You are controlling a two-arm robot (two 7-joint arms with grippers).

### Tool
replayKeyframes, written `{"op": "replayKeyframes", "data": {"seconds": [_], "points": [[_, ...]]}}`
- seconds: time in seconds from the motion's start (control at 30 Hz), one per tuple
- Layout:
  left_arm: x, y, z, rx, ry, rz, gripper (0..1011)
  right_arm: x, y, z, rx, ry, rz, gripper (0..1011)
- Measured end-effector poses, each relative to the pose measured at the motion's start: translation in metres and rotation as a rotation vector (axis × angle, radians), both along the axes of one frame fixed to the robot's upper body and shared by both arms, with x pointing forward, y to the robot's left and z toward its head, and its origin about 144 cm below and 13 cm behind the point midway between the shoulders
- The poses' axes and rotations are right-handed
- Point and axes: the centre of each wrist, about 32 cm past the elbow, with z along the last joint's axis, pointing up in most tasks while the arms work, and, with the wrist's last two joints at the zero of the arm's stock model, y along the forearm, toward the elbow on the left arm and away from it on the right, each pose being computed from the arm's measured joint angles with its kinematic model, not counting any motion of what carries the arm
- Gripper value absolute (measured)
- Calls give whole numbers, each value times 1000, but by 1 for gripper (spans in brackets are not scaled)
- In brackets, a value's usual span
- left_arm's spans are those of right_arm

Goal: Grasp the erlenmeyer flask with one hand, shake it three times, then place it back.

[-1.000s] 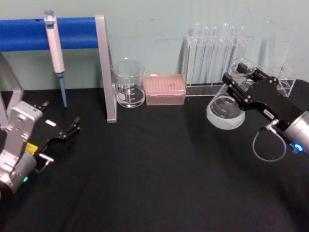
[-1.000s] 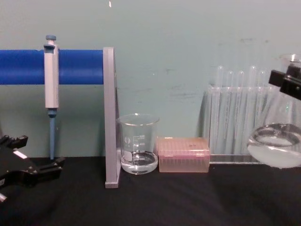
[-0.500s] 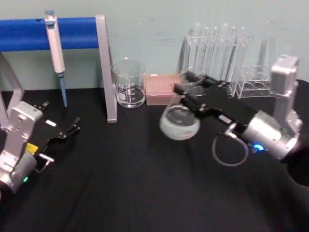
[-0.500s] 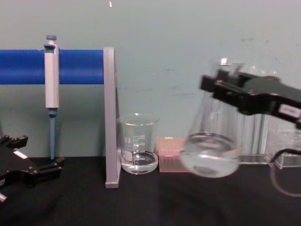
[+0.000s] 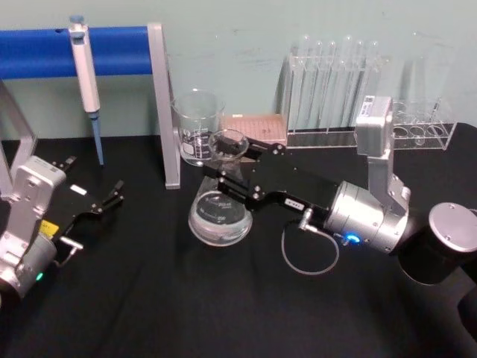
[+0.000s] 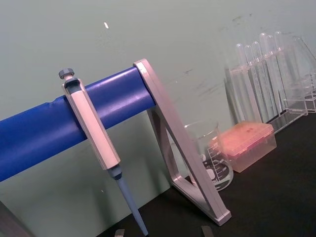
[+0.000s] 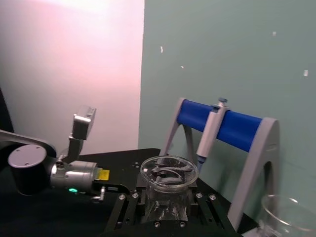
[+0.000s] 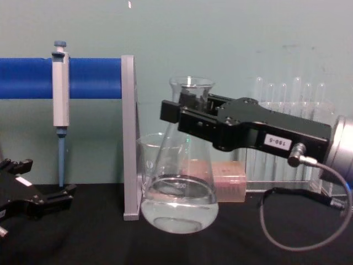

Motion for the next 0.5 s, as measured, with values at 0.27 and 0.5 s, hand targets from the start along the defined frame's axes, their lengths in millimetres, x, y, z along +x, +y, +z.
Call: {"op": "replayKeyframes", "data": {"seconds": [0.27, 0.5], "points": [[0, 0, 0, 0, 0, 0, 1001, 2, 3, 0, -3, -3, 17, 459], [0, 0, 0, 0, 0, 0, 1001, 2, -10, 3, 4, -20, -55, 458]]}}
